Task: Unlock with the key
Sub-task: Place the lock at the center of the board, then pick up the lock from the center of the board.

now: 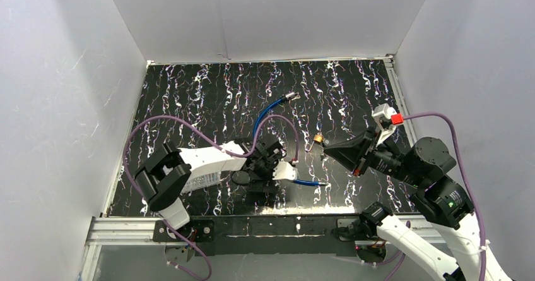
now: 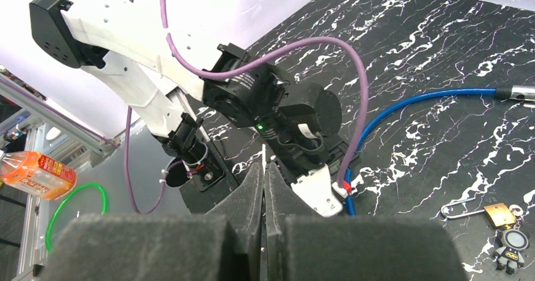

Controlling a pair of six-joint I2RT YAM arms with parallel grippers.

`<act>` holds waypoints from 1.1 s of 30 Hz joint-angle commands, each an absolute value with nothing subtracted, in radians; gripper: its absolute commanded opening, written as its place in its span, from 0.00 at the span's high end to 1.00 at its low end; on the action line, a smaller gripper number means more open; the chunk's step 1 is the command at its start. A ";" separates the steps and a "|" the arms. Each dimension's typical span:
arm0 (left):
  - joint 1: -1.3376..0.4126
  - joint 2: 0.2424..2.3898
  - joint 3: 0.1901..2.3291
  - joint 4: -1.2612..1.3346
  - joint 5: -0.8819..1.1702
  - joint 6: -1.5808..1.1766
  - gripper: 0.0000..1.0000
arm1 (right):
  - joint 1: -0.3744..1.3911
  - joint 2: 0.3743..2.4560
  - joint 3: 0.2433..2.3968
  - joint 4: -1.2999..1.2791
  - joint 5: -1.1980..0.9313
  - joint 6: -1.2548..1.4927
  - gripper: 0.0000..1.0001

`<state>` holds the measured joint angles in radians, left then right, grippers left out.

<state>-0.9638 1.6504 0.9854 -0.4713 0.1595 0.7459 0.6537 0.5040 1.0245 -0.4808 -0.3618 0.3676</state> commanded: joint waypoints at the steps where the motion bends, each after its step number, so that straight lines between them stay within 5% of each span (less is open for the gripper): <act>1: -0.963 1.517 0.929 -0.521 0.121 0.721 0.02 | 0.649 0.515 1.031 -0.449 -0.359 0.376 0.99; 7: -0.962 1.278 0.777 -0.452 0.058 0.655 0.05 | 0.649 0.525 1.034 -0.443 -0.359 0.370 0.99; 10: -0.962 1.209 0.692 -0.376 0.042 0.648 0.14 | 0.649 0.530 1.031 -0.437 -0.363 0.370 0.99; 13: -0.962 1.217 0.667 -0.335 0.052 0.648 0.31 | 0.649 0.537 1.031 -0.435 -0.364 0.370 0.99; 23: -0.962 1.314 0.679 -0.326 0.155 0.610 0.43 | 0.649 0.537 1.039 -0.449 -0.349 0.362 0.99; 27: -0.962 1.345 0.688 -0.310 0.178 0.613 0.61 | 0.649 0.538 1.035 -0.450 -0.349 0.363 0.99; 33: -0.962 1.400 0.699 -0.295 0.182 0.629 0.58 | 0.649 0.531 1.031 -0.449 -0.348 0.362 0.99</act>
